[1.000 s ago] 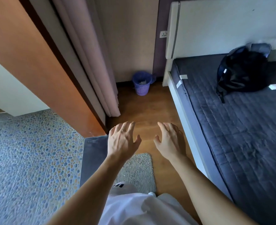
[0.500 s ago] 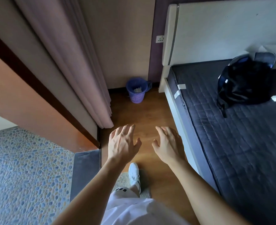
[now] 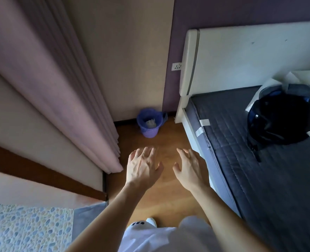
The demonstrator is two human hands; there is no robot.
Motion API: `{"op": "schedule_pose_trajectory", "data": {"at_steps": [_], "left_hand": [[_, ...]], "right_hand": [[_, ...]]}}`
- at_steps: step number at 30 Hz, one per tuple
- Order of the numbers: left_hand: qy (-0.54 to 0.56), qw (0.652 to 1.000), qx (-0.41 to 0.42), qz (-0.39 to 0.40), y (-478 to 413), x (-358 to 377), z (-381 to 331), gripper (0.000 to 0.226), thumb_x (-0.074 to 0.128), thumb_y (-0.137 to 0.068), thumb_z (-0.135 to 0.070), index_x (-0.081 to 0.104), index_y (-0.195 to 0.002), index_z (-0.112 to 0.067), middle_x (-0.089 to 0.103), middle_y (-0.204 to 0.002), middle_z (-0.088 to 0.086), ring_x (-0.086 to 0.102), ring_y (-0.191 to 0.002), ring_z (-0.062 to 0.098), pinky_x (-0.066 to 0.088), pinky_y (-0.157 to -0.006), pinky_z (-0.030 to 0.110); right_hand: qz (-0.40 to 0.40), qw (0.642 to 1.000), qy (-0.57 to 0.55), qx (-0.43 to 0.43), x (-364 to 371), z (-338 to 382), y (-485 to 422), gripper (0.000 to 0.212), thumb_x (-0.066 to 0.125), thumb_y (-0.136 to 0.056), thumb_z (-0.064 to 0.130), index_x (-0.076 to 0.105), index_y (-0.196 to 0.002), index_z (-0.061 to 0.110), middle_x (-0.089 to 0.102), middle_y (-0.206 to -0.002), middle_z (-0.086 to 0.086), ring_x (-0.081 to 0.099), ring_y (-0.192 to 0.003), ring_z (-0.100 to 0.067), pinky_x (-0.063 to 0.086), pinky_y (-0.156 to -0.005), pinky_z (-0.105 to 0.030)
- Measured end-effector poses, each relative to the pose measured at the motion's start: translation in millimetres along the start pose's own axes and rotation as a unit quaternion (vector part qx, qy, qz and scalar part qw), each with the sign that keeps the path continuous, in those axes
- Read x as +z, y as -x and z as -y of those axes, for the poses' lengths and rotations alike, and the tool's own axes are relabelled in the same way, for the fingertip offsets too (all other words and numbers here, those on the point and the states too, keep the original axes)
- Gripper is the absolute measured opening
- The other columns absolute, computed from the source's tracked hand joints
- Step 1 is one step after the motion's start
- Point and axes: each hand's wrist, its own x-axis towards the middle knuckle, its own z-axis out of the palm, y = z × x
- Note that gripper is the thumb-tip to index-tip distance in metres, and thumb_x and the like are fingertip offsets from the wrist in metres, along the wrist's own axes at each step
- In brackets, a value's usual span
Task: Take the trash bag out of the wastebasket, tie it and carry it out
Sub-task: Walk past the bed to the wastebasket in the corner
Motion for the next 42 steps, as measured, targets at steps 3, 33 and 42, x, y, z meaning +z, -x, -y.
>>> {"op": "schedule_pose_trajectory", "data": {"at_steps": [3, 33, 42], "left_hand": [[0.005, 1.0, 0.0, -0.007, -29, 7, 5, 0.047, 0.053, -0.08, -0.047, 0.055, -0.121, -0.025, 0.067, -0.117, -0.003, 0.063, -0.104, 0.026, 0.049, -0.087, 0.044], [-0.005, 0.975, -0.222, -0.008, -380, 60, -12, 0.045, 0.059, -0.092, -0.042, 0.056, -0.134, -0.027, 0.06, -0.137, -0.004, 0.053, -0.127, 0.024, 0.035, -0.105, 0.039], [-0.053, 0.966, -0.254, -0.011, -377, 49, 27, 0.045, 0.083, -0.074, -0.031, 0.071, -0.115, -0.014, 0.074, -0.111, 0.008, 0.069, -0.101, 0.032, 0.053, -0.087, 0.046]], "right_hand": [[0.004, 1.0, 0.008, 0.007, -1, -2, -29, 0.057, 0.049, -0.083, 0.037, 0.052, -0.137, 0.018, 0.062, -0.125, -0.007, 0.057, -0.12, -0.03, 0.048, -0.1, -0.05], [0.041, 0.991, 0.021, -0.126, -50, -92, -440, 0.046, 0.073, -0.081, 0.022, 0.066, -0.125, 0.011, 0.071, -0.115, -0.012, 0.067, -0.106, -0.03, 0.052, -0.09, -0.043], [0.078, 0.978, 0.036, -0.189, -19, -63, -465, 0.054, 0.079, -0.078, 0.028, 0.063, -0.128, 0.014, 0.071, -0.117, -0.01, 0.069, -0.104, -0.027, 0.054, -0.086, -0.04]]}}
